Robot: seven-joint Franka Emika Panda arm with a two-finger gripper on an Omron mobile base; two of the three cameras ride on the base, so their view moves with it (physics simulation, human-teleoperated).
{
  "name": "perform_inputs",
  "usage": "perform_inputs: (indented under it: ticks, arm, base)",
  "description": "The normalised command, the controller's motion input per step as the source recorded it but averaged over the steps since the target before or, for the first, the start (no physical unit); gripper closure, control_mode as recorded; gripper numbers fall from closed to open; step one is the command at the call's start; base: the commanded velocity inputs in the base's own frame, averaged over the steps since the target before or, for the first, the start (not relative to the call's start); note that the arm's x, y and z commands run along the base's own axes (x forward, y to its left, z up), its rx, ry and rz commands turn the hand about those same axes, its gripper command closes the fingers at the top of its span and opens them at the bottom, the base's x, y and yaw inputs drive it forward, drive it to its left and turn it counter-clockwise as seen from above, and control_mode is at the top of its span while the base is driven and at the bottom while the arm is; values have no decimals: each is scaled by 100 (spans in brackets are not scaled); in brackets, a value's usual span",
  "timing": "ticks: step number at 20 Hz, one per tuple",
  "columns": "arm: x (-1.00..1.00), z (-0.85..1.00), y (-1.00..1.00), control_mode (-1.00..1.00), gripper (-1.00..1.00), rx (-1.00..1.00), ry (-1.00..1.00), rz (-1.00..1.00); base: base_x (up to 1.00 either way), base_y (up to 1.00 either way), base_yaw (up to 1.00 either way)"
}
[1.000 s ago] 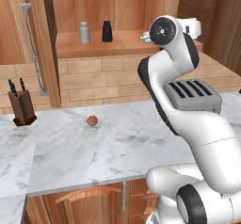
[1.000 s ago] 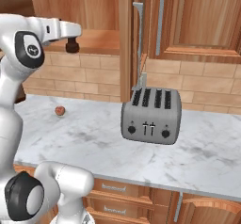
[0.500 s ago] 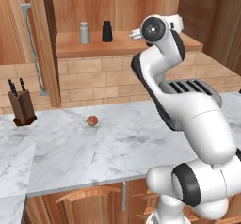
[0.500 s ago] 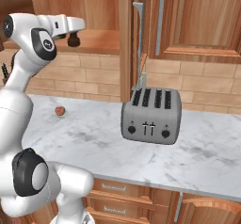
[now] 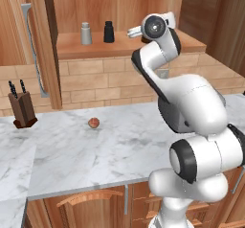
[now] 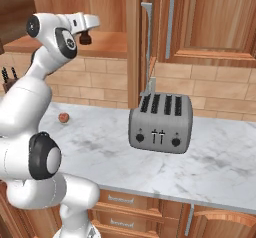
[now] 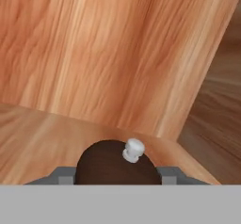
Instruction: There are various items on the counter. Only move the condiments/shakers into the cabinet.
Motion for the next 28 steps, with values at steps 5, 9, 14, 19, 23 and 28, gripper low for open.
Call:
perform_inputs:
  ticks: [5, 9, 14, 19, 23, 28]
  arm:
    - [44, -10, 0, -100, 100, -5, 1, 10]
    - [36, -13, 0, -100, 100, -6, 2, 10]
    - [32, -9, 1, -100, 100, -5, 3, 10]
    - [28, -10, 10, -100, 100, -7, 4, 9]
    - [2, 0, 2, -100, -100, -6, 2, 4]
    - [0, 8, 0, -100, -100, -1, 0, 1]
  base:
    - [0, 0, 0]
    - [0, 0, 0]
    - [0, 0, 0]
    - [0, 0, 0]
    - [0, 0, 0]
    - [0, 0, 0]
